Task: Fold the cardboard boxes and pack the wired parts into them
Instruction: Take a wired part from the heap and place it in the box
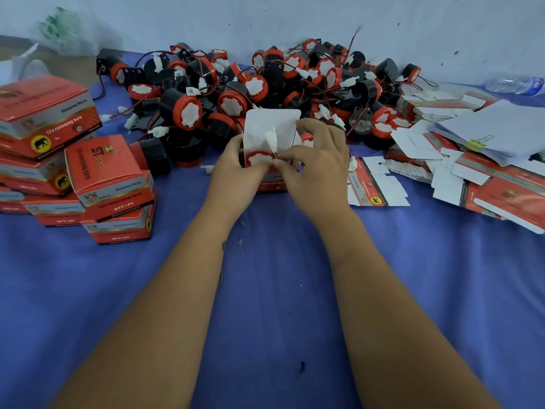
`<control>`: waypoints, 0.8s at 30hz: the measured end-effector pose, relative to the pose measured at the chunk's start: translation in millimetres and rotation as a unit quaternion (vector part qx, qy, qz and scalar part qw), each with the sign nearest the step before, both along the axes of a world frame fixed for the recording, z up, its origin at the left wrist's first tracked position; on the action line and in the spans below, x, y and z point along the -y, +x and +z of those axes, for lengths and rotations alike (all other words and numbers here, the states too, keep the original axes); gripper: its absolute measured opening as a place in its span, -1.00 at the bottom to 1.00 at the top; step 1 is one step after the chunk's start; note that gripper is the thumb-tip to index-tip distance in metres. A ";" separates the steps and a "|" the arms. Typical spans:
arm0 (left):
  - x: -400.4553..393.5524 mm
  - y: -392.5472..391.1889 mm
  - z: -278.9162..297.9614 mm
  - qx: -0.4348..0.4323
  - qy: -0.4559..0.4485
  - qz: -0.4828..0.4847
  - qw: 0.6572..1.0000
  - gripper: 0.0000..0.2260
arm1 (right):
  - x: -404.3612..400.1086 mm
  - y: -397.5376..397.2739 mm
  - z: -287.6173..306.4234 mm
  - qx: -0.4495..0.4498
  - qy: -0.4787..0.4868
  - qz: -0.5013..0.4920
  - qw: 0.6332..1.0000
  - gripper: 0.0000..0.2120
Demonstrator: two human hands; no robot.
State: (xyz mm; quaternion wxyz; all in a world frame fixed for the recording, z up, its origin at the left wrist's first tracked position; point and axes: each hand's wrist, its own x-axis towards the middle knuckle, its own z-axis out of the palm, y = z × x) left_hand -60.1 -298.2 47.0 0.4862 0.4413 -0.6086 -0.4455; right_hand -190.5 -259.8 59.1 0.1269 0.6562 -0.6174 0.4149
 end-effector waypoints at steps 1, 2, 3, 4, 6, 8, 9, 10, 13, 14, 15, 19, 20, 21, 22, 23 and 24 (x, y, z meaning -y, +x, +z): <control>-0.1 0.3 0.0 0.000 0.001 0.000 1.000 -0.61 | -0.1 0.0 -0.6 0.011 0.009 0.005 1.000 -0.89; 0.0 0.4 0.1 0.001 0.001 0.001 1.000 -0.61 | -0.2 0.2 -1.0 0.020 0.015 0.010 1.000 -0.88; 0.1 0.3 0.3 0.002 0.002 0.002 1.000 -0.62 | -0.2 0.3 -1.3 0.031 0.021 0.015 0.999 -0.89; 0.4 0.0 0.5 0.004 0.001 0.003 1.000 -0.63 | 0.0 0.1 -1.2 0.046 0.029 0.019 0.998 -0.89; 0.8 -0.2 0.4 0.008 -0.001 0.007 1.000 -0.65 | 0.9 -0.9 -0.6 0.068 0.054 0.024 0.996 -0.88; 0.5 -0.6 0.2 0.008 -0.003 0.012 1.000 -0.65 | 2.1 -2.2 -0.2 0.070 0.081 0.023 0.994 -0.87; 0.3 -0.7 0.2 0.006 -0.004 0.015 1.000 -0.64 | 2.5 -2.7 -0.4 0.068 0.092 0.021 0.993 -0.86; -0.5 -0.6 0.7 0.003 -0.005 0.018 1.000 -0.63 | 2.8 -2.9 -0.7 0.066 0.099 0.018 0.993 -0.86; -2.7 -0.4 4.2 -0.051 -0.001 -0.009 0.999 -0.59 | 3.7 -3.0 -1.1 0.050 0.116 0.011 0.992 -0.84; -3.1 -0.5 4.9 -0.075 0.002 -0.028 0.997 -0.57 | 4.0 -3.3 -1.2 0.042 0.122 0.009 0.992 -0.83; -3.8 -0.5 5.4 -0.086 -0.002 -0.046 0.995 -0.56 | 4.3 -3.9 -0.9 0.035 0.129 0.010 0.991 -0.82; -5.0 -3.0 4.4 -0.005 -0.043 -0.061 0.997 -0.40 | 2.8 -5.9 -0.9 0.005 0.166 0.032 0.986 -0.77; -4.3 -3.4 3.8 0.004 -0.047 -0.052 0.998 -0.38 | 1.9 -6.6 -0.6 -0.002 0.172 0.036 0.984 -0.76; -3.7 -3.6 3.1 0.004 -0.052 -0.045 0.998 -0.38 | 1.4 -7.5 -0.4 -0.014 0.178 0.037 0.983 -0.75; -3.3 -3.8 2.6 0.002 -0.057 -0.039 0.998 -0.39 | 1.2 -8.0 0.2 -0.029 0.183 0.037 0.982 -0.74; -3.3 -3.8 2.8 0.002 -0.060 -0.033 0.998 -0.40 | 1.0 -7.9 0.9 -0.045 0.189 0.038 0.980 -0.74; -3.6 -3.6 3.2 -0.001 -0.061 -0.028 0.998 -0.41 | 0.8 -7.0 1.5 -0.053 0.193 0.038 0.979 -0.72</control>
